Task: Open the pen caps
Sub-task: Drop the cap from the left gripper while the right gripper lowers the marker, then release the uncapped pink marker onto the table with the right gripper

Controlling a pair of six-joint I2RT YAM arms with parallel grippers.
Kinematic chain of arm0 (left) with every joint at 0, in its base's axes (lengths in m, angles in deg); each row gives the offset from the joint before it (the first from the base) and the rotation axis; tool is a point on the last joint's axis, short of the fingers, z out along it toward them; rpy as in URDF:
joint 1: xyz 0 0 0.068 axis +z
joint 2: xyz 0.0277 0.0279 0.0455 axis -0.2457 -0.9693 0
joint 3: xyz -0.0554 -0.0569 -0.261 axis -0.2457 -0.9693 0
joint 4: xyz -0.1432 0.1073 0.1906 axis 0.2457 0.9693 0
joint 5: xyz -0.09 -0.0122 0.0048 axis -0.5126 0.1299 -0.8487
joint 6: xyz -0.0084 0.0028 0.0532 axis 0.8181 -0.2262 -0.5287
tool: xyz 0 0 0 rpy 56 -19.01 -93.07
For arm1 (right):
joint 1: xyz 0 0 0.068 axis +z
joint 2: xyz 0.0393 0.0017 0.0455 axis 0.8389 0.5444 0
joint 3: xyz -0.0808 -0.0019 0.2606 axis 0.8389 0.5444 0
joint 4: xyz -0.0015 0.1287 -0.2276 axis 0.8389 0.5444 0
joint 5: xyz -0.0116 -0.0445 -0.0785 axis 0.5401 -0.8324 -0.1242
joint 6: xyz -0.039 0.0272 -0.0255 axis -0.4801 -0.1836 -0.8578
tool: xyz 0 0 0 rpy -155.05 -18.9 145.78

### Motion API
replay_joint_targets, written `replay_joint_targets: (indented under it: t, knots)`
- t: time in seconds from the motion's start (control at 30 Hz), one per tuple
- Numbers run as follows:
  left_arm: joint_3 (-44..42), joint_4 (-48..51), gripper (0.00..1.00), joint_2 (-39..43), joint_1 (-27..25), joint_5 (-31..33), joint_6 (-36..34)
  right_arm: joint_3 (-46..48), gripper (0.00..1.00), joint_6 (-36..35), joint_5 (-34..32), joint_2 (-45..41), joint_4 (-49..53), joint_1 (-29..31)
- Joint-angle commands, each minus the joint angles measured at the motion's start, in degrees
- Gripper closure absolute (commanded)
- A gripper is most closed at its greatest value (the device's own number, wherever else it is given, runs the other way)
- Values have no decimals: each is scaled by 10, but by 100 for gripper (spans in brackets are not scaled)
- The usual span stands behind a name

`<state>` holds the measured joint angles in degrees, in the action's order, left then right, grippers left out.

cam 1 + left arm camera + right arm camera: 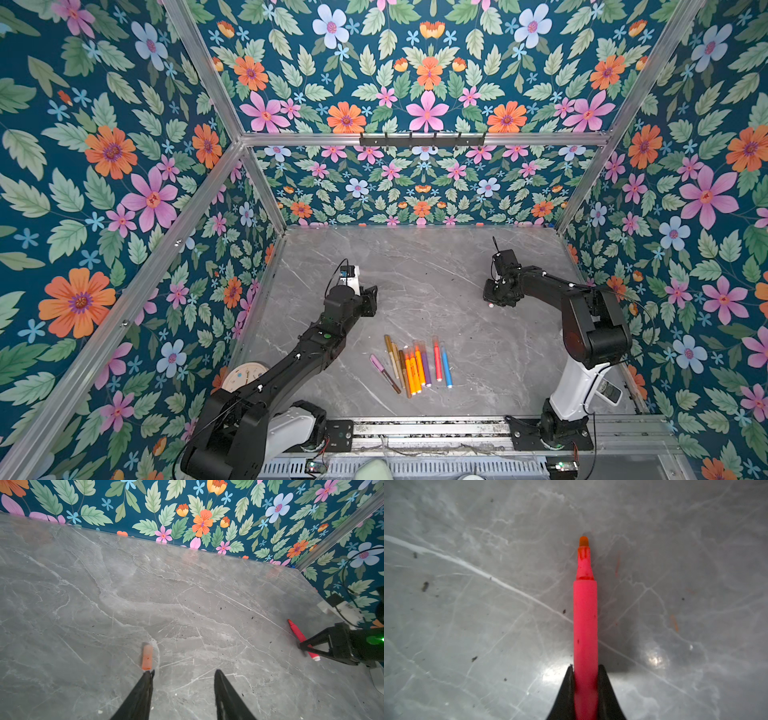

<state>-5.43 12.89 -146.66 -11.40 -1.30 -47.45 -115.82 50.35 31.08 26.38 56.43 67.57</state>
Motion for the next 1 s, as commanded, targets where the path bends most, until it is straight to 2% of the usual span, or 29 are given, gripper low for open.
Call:
replay_joint_targets:
  t: [0.0, 0.13, 0.3, 0.53, 0.67, 0.77, 0.97]
  knots:
    - [-2, -1, 50, 4, -1, -4, 1, -7, 100, -14, -18, 9, 17, 0]
    - [0, 0, 50, 0, -1, -4, 1, -9, 100, -19, -35, 5, 26, 8]
    - [0, 1, 50, -1, -1, -3, 0, -1, 99, -44, -24, 0, 15, 20]
    - [11, 11, 49, -23, -1, -2, -1, 6, 97, -40, -6, 10, 0, 21]
    - [12, 12, 49, -25, -1, 1, -3, 20, 78, -38, -1, -2, -11, 21]
    - [11, 13, 49, -23, -2, 7, -5, 24, 67, -38, 2, -5, -14, 21]
    - [12, 15, 49, -25, -1, 7, -6, 27, 65, -38, 4, -6, -17, 21]
